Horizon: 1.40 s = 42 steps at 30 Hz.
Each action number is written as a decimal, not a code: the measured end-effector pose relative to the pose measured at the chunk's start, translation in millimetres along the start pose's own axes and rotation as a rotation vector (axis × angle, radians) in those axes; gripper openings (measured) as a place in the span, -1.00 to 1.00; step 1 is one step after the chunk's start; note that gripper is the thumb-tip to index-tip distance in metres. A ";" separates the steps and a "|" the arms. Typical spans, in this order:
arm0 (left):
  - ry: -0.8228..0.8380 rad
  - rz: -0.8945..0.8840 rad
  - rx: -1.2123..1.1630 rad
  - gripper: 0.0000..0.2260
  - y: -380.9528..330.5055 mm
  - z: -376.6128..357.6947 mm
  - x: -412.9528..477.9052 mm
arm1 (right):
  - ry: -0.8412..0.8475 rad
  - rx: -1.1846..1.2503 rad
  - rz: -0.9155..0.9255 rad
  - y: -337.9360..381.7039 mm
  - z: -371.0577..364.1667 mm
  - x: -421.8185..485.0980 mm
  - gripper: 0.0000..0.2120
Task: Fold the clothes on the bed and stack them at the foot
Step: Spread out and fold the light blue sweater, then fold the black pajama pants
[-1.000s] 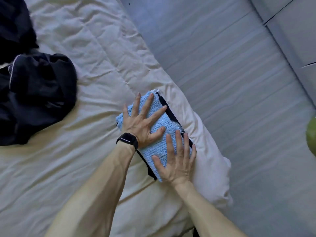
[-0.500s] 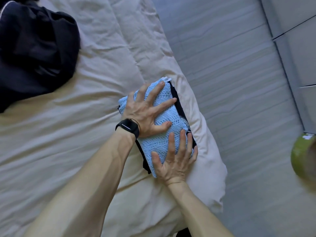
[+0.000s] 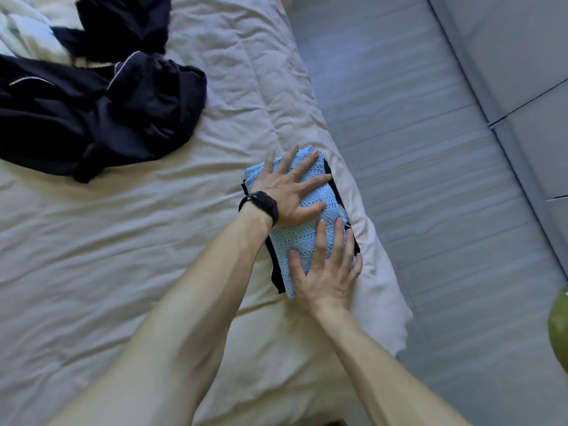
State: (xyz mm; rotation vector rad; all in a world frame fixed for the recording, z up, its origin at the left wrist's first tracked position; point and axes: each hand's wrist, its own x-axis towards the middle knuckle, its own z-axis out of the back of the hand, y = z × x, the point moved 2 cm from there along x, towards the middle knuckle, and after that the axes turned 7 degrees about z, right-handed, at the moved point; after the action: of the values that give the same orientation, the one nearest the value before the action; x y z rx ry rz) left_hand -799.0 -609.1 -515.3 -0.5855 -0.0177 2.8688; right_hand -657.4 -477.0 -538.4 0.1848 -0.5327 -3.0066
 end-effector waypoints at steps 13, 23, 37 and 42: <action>-0.038 0.415 -0.546 -0.54 13.6 94.9 -189.0 | 0.508 0.217 0.271 39.8 198.1 5.9 -0.56; -0.080 0.700 -0.620 -0.53 138.6 127.7 -329.9 | 0.328 0.318 0.635 194.2 268.0 -10.8 -0.62; 0.014 0.656 -0.440 -0.51 291.5 56.0 -276.6 | 0.533 -0.004 0.518 247.2 69.6 36.9 -0.55; 0.096 0.635 -0.196 -0.47 316.0 -5.2 -199.2 | 0.634 -0.238 0.489 221.5 -52.7 98.7 -0.45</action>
State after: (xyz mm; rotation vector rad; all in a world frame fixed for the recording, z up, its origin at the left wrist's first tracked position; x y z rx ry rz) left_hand -683.0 -959.9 -460.3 -0.9045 -0.1193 3.4709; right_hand -734.8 -712.1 -521.0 0.8139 -0.1234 -2.3248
